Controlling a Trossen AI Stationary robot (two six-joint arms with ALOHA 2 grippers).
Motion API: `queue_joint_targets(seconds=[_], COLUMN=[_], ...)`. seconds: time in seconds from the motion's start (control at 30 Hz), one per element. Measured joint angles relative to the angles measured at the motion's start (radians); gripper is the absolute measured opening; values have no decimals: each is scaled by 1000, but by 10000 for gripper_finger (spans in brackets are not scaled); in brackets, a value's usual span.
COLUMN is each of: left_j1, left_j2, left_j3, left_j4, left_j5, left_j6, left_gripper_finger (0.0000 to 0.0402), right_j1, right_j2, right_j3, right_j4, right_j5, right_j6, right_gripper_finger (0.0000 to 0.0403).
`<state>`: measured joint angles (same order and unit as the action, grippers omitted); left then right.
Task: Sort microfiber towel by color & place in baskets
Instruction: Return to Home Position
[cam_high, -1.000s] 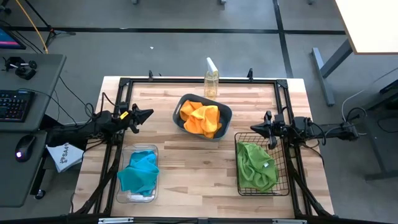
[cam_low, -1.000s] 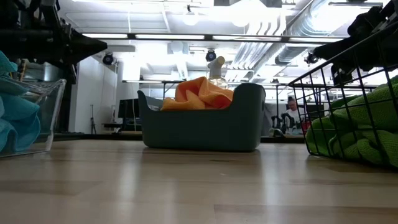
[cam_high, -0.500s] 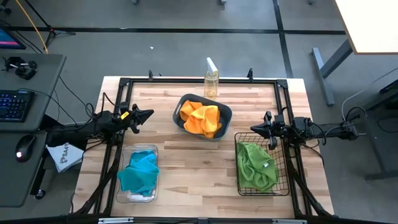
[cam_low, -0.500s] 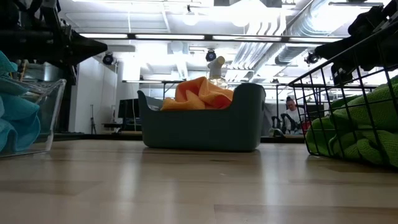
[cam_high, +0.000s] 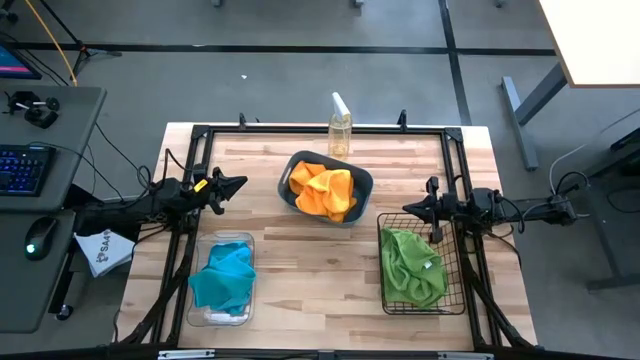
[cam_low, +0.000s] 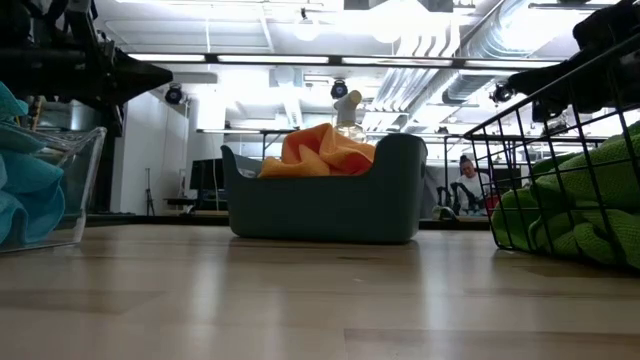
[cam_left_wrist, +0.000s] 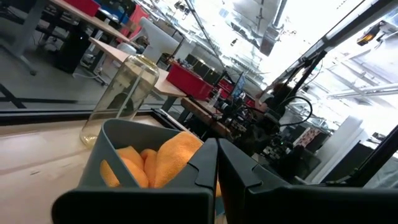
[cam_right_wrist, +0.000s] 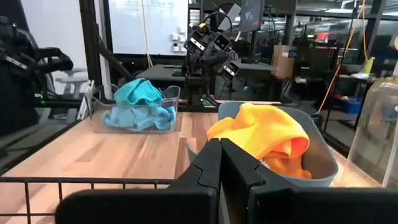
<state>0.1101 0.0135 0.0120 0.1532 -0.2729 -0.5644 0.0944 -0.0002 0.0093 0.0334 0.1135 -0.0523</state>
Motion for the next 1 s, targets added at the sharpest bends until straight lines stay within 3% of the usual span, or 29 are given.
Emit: queue_joint_targets(seconds=[1.0], left_j1=[0], left_j2=[0], left_j3=[0], left_j4=[0], left_j5=[0], left_j6=[0], left_gripper_finger=[0], right_j1=[0], right_j2=[6], right_j3=[0], right_j4=[-2], right_j5=[-16], right_j6=[26], right_gripper_finger=[0])
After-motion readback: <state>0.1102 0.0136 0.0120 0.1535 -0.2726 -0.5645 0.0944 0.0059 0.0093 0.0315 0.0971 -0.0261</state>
